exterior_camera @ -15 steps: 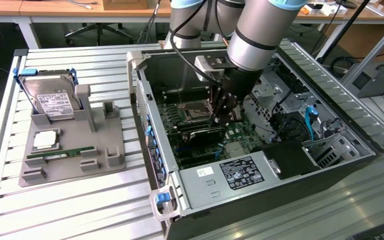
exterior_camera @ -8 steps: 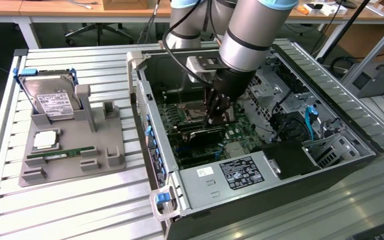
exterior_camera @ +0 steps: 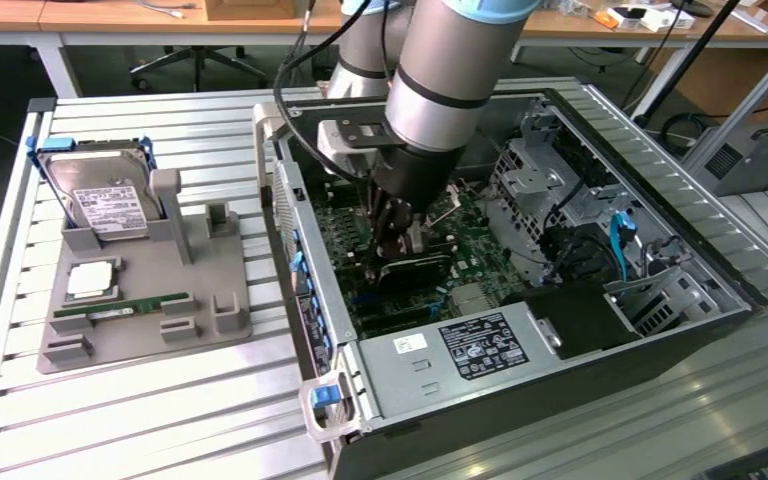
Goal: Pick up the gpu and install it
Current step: 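Press down on the gpu until it lock into place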
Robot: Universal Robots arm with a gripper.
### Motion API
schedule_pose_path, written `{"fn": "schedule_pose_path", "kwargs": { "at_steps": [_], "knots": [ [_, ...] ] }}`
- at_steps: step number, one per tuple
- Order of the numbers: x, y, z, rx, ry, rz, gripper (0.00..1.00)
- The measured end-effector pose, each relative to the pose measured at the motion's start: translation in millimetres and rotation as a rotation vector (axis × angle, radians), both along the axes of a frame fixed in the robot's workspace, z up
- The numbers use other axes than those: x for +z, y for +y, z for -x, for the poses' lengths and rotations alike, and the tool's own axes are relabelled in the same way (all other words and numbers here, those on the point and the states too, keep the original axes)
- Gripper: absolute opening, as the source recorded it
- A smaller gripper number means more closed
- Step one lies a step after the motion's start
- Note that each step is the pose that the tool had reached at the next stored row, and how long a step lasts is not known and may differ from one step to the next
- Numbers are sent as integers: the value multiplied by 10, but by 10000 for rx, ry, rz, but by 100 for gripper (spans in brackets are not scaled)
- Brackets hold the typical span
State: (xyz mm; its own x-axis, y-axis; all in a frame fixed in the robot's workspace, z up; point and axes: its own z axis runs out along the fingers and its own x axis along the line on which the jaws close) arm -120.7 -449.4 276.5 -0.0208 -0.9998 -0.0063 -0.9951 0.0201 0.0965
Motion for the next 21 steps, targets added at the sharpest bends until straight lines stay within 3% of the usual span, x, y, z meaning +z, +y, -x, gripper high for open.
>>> {"fn": "schedule_pose_path", "kwargs": {
  "at_steps": [4, 15, 19, 21],
  "knots": [
    [-64, -1, 21, 2, 3, 8, 11],
    [-106, -1, 46, 1, 1, 3, 11],
    [-55, 2, 46, -1, -19, -25, 11],
    [12, 0, 47, 0, -6, 0, 11]
  ]
}}
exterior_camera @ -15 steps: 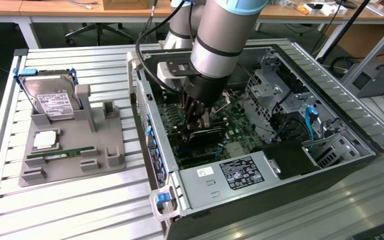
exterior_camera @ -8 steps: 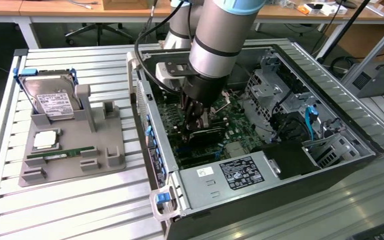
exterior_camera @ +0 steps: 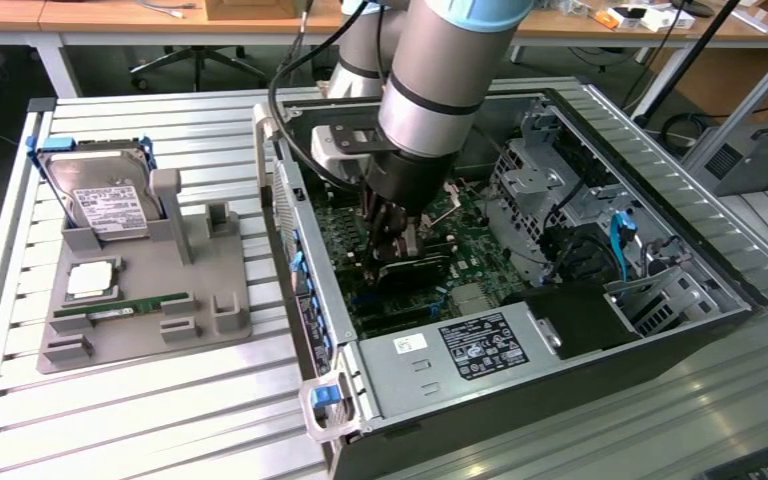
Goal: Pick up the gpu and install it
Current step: 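Press down on the gpu until it lock into place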
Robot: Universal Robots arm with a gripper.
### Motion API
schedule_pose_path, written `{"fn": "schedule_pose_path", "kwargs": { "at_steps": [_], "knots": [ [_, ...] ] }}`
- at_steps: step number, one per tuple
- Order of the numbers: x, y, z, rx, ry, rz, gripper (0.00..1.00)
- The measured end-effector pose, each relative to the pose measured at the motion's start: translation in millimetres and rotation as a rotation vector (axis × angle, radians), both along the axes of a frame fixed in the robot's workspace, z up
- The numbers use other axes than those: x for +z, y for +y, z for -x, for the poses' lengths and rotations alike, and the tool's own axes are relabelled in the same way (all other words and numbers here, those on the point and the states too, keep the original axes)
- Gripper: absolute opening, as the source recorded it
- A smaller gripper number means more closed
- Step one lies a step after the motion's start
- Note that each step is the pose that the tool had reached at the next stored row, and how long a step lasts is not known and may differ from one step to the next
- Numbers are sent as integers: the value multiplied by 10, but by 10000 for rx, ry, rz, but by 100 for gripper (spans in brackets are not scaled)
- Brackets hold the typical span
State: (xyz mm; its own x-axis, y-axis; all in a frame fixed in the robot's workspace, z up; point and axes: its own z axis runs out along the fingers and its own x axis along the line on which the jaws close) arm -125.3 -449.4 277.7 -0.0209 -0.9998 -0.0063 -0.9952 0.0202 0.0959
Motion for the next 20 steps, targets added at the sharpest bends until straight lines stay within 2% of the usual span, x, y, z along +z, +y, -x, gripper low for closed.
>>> {"fn": "schedule_pose_path", "kwargs": {
  "at_steps": [4, 8, 12, 17, 20],
  "knots": [
    [92, 0, -1, 1, 0, 0, 11],
    [102, 0, -55, 1, 25, -1, 11],
    [102, -3, -245, 2, 231, -1, 11],
    [101, -4, -508, 2, 521, -4, 11],
    [101, -4, -603, 2, 601, -16, 11]
  ]
}}
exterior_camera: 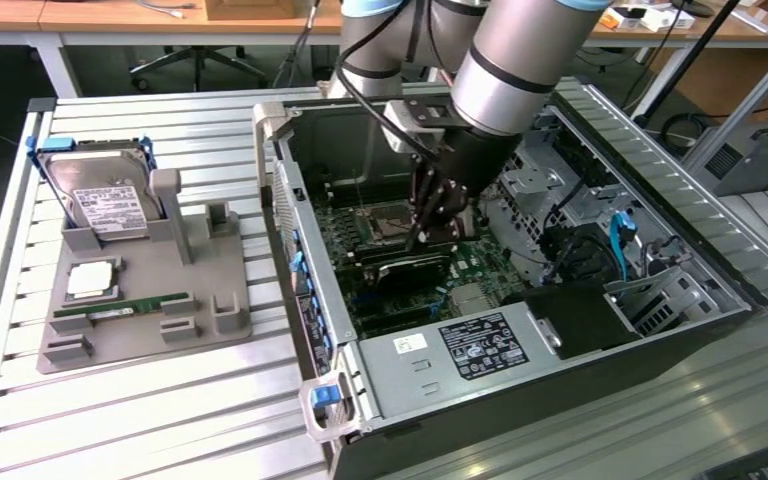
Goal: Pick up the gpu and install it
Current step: 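Press down on the gpu until it lock into place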
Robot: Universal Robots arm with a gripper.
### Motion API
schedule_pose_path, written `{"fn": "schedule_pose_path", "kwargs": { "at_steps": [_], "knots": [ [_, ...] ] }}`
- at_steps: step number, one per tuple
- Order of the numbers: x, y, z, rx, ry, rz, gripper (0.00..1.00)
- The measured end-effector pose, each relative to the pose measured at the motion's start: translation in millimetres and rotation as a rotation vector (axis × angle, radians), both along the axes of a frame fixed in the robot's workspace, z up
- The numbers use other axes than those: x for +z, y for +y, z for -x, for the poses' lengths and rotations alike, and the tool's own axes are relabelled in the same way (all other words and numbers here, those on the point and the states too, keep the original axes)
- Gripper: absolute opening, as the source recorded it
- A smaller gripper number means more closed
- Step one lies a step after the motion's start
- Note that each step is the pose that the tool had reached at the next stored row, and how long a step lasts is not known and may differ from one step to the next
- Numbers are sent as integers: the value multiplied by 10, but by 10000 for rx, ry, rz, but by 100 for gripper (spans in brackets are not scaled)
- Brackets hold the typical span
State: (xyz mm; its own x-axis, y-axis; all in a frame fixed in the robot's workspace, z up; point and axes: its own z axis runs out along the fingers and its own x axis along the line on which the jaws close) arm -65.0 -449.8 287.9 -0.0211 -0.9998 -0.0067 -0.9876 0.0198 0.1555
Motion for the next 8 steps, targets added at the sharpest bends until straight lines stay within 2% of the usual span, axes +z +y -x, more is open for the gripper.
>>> {"fn": "schedule_pose_path", "kwargs": {
  "at_steps": [6, 8],
  "knots": [
    [-1, 1, -73, 0, 36, -49, 11],
    [1, 1, -125, -1, 76, -63, 11]
  ]
}}
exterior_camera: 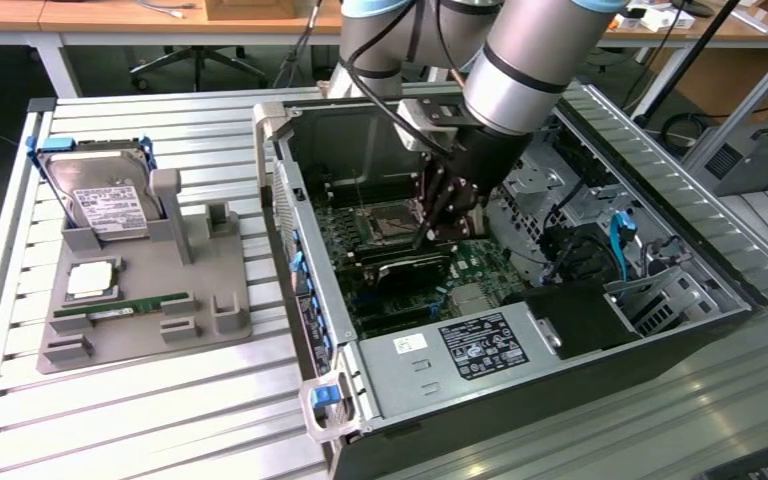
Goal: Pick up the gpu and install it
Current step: 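Press down on the gpu until it lock into place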
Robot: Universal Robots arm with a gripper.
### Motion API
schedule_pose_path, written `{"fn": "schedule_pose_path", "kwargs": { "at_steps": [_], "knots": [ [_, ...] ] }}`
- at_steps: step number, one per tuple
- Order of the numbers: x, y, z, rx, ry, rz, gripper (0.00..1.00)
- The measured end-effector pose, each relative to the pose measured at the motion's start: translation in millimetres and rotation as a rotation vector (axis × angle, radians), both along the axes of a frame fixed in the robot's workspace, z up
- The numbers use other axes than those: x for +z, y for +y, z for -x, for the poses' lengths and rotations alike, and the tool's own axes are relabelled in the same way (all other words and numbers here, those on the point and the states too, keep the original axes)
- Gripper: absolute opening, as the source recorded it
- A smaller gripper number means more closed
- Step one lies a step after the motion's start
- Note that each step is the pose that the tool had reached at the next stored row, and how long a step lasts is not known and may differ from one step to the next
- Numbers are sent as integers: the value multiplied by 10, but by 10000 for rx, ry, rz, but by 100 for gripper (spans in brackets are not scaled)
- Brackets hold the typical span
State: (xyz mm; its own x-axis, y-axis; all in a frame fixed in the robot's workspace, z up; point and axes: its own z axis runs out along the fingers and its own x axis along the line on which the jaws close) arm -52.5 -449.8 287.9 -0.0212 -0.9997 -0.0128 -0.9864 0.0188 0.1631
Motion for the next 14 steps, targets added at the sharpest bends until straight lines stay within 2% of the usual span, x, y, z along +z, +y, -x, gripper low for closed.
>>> {"fn": "schedule_pose_path", "kwargs": {
  "at_steps": [6, 11, 14],
  "knots": [
    [-1, 0, -178, 1, 140, -65, 11],
    [-1, 0, -358, 0, 286, -81, 11],
    [-1, 0, -438, 1, 346, -85, 11]
  ]
}}
